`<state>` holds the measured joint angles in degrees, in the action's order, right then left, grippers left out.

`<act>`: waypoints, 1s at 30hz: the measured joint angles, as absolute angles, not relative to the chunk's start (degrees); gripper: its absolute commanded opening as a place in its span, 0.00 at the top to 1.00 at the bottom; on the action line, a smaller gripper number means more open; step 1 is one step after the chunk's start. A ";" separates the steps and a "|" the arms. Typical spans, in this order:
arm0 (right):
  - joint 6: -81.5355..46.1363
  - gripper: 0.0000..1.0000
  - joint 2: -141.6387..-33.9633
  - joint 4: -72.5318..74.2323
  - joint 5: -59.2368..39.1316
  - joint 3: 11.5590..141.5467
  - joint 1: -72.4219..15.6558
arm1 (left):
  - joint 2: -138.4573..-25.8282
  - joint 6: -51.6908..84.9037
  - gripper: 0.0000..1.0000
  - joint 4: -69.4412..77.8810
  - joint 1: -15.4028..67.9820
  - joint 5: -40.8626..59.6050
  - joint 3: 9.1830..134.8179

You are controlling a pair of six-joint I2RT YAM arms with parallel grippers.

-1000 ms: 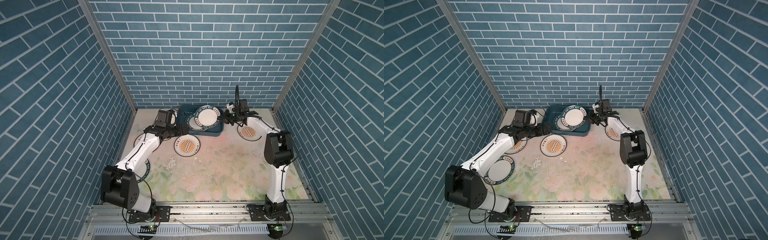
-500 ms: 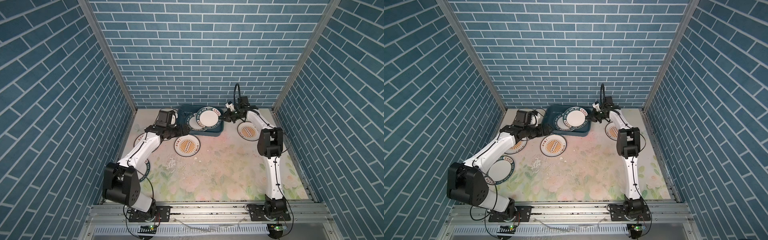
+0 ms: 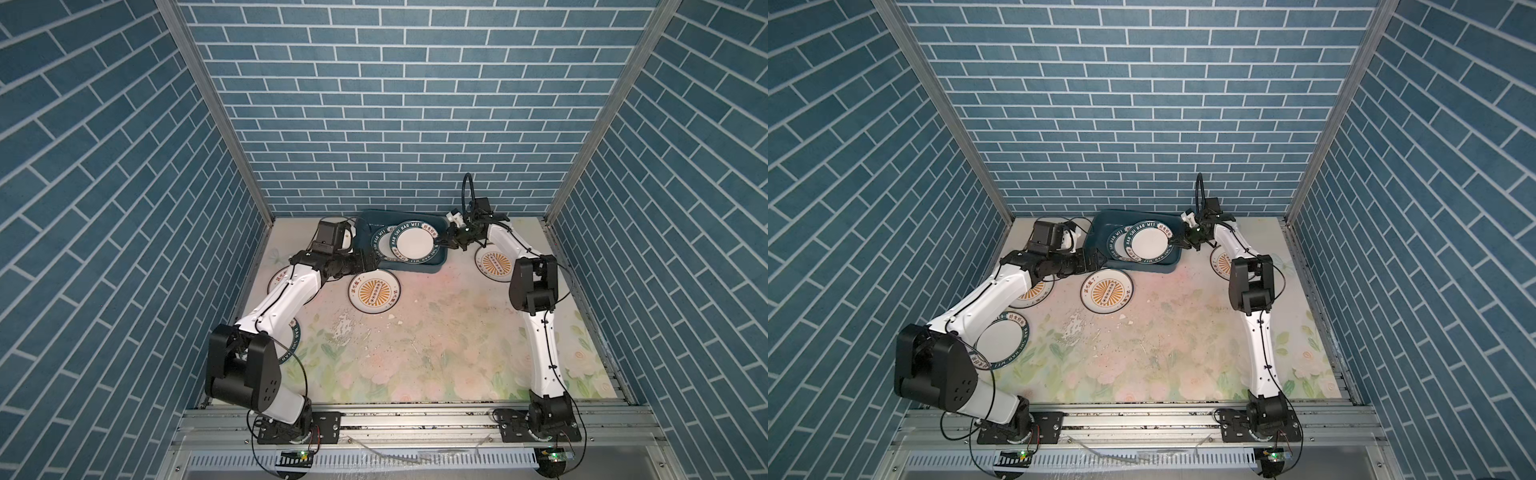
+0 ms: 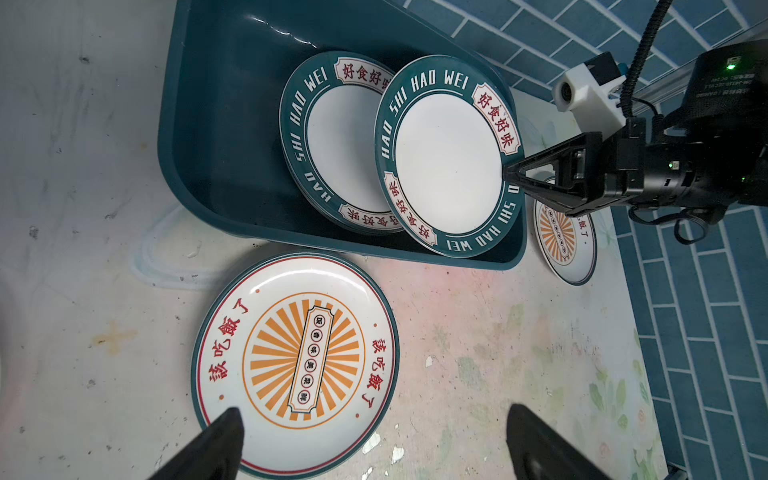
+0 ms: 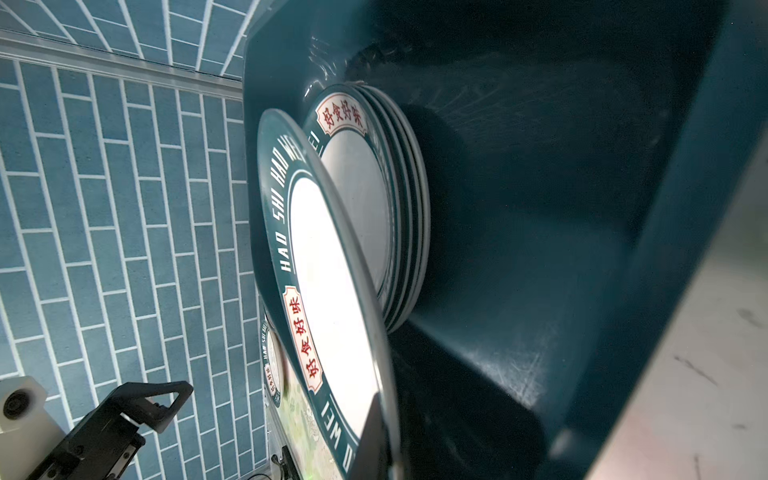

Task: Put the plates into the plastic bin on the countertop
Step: 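Lower the green-rim plate onto the bin stack and open the right gripper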

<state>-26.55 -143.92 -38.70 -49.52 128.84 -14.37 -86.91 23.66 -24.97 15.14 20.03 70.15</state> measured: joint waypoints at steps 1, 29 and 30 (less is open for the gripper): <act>-26.50 1.00 -144.07 -38.70 -49.47 128.84 -14.37 | -86.91 23.64 0.00 -24.97 15.14 20.03 70.15; -24.03 0.69 -151.00 -38.15 -49.67 139.24 -15.73 | -87.13 23.57 0.00 -24.97 15.14 20.62 70.15; -24.05 0.67 -151.00 -38.04 -49.82 139.24 -15.75 | -87.13 23.59 0.00 -24.97 15.14 20.62 70.15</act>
